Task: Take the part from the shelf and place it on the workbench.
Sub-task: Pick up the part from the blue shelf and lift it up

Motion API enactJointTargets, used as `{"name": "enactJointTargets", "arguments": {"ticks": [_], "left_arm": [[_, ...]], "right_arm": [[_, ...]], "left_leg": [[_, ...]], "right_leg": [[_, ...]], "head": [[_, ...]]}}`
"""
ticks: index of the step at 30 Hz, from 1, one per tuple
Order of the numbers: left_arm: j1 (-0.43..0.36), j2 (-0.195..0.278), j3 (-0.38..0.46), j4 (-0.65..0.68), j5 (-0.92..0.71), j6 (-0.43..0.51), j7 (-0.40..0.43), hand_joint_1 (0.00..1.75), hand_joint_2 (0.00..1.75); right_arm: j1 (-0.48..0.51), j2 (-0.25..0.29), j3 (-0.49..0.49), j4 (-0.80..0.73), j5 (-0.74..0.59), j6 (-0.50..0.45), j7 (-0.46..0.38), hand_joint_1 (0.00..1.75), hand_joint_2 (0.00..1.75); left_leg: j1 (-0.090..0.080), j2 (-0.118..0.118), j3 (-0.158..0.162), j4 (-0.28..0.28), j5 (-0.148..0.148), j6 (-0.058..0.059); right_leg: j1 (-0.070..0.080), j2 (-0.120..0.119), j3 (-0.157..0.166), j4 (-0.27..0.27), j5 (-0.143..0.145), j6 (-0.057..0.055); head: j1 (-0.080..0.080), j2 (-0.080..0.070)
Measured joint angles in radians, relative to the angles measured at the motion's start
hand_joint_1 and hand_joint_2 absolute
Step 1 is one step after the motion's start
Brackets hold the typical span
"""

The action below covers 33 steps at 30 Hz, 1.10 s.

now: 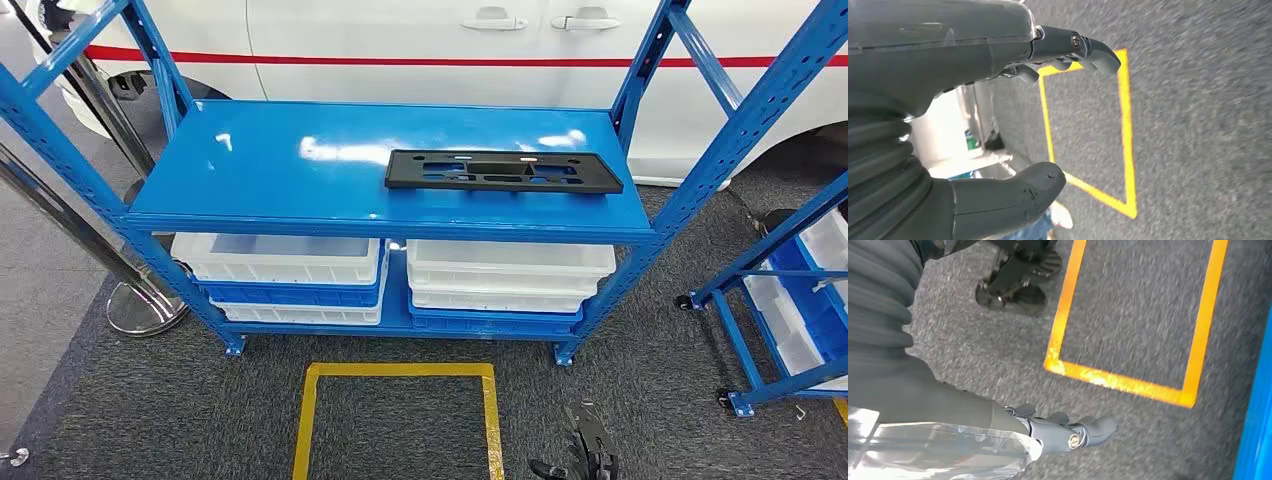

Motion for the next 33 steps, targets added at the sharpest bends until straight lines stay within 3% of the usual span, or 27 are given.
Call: {"name": "enactJointTargets", "arguments": {"ticks": [2,4,6,9,10,12,14,15,16,19,21,25,27,29,30,31,33], "left_arm": [[-0.009,-0.004,0.018,0.0,-0.023,0.0,-0.003,0.0,1.75],[-0.027,-0.01,0.054,0.0,-0.068,0.0,-0.01,0.0,1.75],[-0.046,-0.013,0.091,0.0,-0.112,0.0,-0.018,0.0,1.75],[-0.073,-0.019,0.143,0.0,-0.179,-0.001,-0.032,0.0,0.44],[-0.082,-0.021,0.162,0.0,-0.202,-0.002,-0.037,0.0,0.0],[-0.099,-0.027,0.199,0.0,-0.245,-0.005,-0.047,0.0,0.0],[-0.116,-0.031,0.237,0.0,-0.29,-0.008,-0.056,0.0,0.0],[-0.124,-0.033,0.255,0.0,-0.313,-0.009,-0.061,0.0,0.0],[-0.132,-0.035,0.272,0.0,-0.335,-0.009,-0.065,0.0,0.0],[-0.159,-0.039,0.324,-0.002,-0.402,-0.01,-0.078,0.0,0.0],[-0.178,-0.043,0.357,-0.003,-0.443,-0.011,-0.088,0.0,0.0],[-0.209,-0.054,0.428,-0.008,-0.521,-0.01,-0.107,0.0,0.0],[-0.226,-0.061,0.462,-0.012,-0.557,-0.01,-0.118,0.0,0.0],[-0.243,-0.066,0.497,-0.016,-0.591,-0.009,-0.131,0.0,0.0],[-0.25,-0.069,0.514,-0.018,-0.609,-0.009,-0.137,0.0,0.0],[-0.258,-0.072,0.529,-0.02,-0.625,-0.008,-0.143,0.0,0.0],[-0.272,-0.08,0.56,-0.024,-0.658,-0.007,-0.157,0.0,0.0]], "right_arm": [[0.0,0.0,-0.019,0.004,0.015,0.001,-0.005,0.0,1.75],[-0.002,0.001,-0.055,0.014,0.044,0.003,-0.014,0.0,1.75],[-0.003,0.003,-0.092,0.027,0.073,0.003,-0.023,0.0,1.75],[-0.003,0.005,-0.148,0.048,0.115,0.003,-0.037,0.0,0.44],[-0.004,0.007,-0.167,0.055,0.13,0.003,-0.043,0.0,0.0],[-0.005,0.011,-0.204,0.072,0.158,0.002,-0.053,0.0,0.0],[-0.006,0.013,-0.241,0.091,0.188,-0.002,-0.065,0.0,0.87],[-0.008,0.014,-0.259,0.1,0.202,-0.004,-0.072,0.0,1.31],[-0.011,0.016,-0.276,0.108,0.217,-0.006,-0.079,0.0,1.75],[-0.034,0.026,-0.328,0.131,0.256,-0.009,-0.11,0.0,1.75],[-0.055,0.034,-0.358,0.145,0.279,-0.007,-0.135,0.0,1.75],[-0.116,0.051,-0.401,0.167,0.328,-0.003,-0.199,0.0,1.75],[-0.155,0.062,-0.41,0.177,0.353,-0.003,-0.231,0.0,1.75],[-0.194,0.073,-0.415,0.188,0.38,-0.004,-0.26,0.0,1.75],[-0.213,0.08,-0.416,0.192,0.392,-0.006,-0.274,0.0,1.75],[-0.232,0.086,-0.414,0.195,0.406,-0.009,-0.286,0.0,1.75],[-0.274,0.098,-0.404,0.2,0.432,-0.023,-0.309,0.0,1.75]], "left_leg": [[0.001,0.0,0.002,0.003,-0.003,-0.003],[-0.001,0.0,0.002,0.012,-0.009,-0.012],[-0.004,-0.001,0.001,0.018,-0.014,-0.022],[-0.003,-0.002,-0.001,0.024,-0.019,-0.037],[-0.002,-0.002,-0.009,0.043,-0.033,-0.043],[0.001,-0.003,-0.054,0.143,-0.094,-0.052],[0.004,-0.003,-0.117,0.276,-0.151,-0.059],[0.005,-0.003,-0.133,0.311,-0.156,-0.06],[0.005,-0.003,-0.129,0.304,-0.139,-0.059],[0.002,-0.003,-0.039,0.113,-0.041,-0.044],[-0.003,-0.003,-0.007,0.033,-0.019,-0.035],[-0.001,-0.003,-0.005,0.011,-0.005,-0.015],[0.002,-0.001,-0.003,0.002,0.005,-0.005],[0.002,0.0,-0.007,0.002,0.007,-0.001],[0.001,0.0,-0.008,0.003,0.008,-0.001],[0.001,0.0,-0.008,0.003,0.007,-0.001],[0.002,-0.001,-0.005,0.008,0.005,-0.004]], "right_leg": [[-0.003,-0.002,0.04,-0.08,0.047,0.001],[-0.004,-0.005,0.103,-0.214,0.106,-0.002],[-0.001,-0.005,0.124,-0.265,0.119,-0.014],[0.0,-0.004,0.123,-0.268,0.125,-0.035],[-0.002,-0.005,0.123,-0.271,0.128,-0.042],[-0.004,-0.006,0.121,-0.274,0.131,-0.052],[-0.002,-0.008,0.117,-0.272,0.132,-0.054],[-0.001,-0.009,0.117,-0.27,0.131,-0.054],[0.0,-0.009,0.116,-0.268,0.131,-0.054],[0.003,-0.006,0.117,-0.263,0.129,-0.05],[0.004,-0.005,0.116,-0.262,0.129,-0.04],[0.002,-0.006,0.109,-0.252,0.122,-0.016],[0.0,-0.006,0.068,-0.168,0.072,-0.009],[0.0,-0.007,0.002,-0.037,0.015,-0.002],[-0.001,-0.007,-0.02,0.006,0.008,0.001],[-0.002,-0.007,-0.024,0.01,0.023,0.002],[-0.004,-0.008,0.019,-0.089,0.096,0.0]], "head": [[0.0,0.0],[0.0,0.0],[0.0,0.0],[0.0,0.0],[0.0,0.0],[-0.001,0.0],[-0.001,0.0],[-0.001,0.0],[-0.001,0.0],[-0.001,0.0],[-0.001,0.0],[0.0,0.0],[0.0,0.0],[0.0,0.0],[0.0,0.0],[0.0,0.0],[0.0,0.0]]}}
